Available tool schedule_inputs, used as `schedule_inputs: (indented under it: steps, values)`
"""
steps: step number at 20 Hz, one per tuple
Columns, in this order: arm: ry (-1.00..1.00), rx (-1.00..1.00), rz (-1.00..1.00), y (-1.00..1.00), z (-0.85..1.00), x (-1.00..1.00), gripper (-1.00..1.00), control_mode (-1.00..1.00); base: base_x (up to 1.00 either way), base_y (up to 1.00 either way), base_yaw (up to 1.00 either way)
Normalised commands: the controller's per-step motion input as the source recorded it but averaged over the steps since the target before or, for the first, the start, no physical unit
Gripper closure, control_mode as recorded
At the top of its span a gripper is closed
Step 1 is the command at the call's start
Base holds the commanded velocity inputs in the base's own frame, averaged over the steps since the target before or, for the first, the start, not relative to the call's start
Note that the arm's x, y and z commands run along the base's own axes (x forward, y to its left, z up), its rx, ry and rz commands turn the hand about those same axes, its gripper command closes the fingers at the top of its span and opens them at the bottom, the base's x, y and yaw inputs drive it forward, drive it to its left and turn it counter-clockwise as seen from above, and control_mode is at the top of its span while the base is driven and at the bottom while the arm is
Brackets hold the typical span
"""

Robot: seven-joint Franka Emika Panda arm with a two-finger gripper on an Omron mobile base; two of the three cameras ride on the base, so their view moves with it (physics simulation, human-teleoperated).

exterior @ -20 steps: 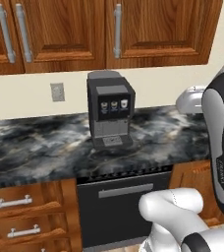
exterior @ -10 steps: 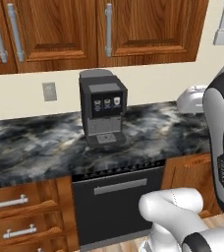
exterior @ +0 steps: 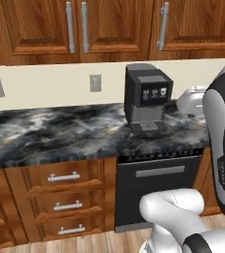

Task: Close all open cabinet doors.

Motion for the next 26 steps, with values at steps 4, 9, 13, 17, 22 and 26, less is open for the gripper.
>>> schedule_inputs:
  steps: [4,9,13,17,22,26]
  values:
    - [0.0,0.0,0.0,0.0,0.0,0.0,-1.0,1.0,-0.02,0.8,0.19]
    - [0.0,0.0,0.0,0.0,0.0,0.0,-1.0,1.0,0.0,0.7,0.09]
    - [0.0,0.0,0.0,0.0,0.0,0.0,-1.0,1.0,0.0,0.8,0.05]
    - [0.0,0.0,0.0,0.0,0.0,0.0,-1.0,1.0,0.04,0.93,0.02]
    - [0.0,0.0,0.0,0.0,0.0,0.0,-1.0,1.0,0.02,0.75,0.0]
    - [0.0,0.0,0.0,0.0,0.0,0.0,-1.0,1.0,0.0,0.51,0.0]
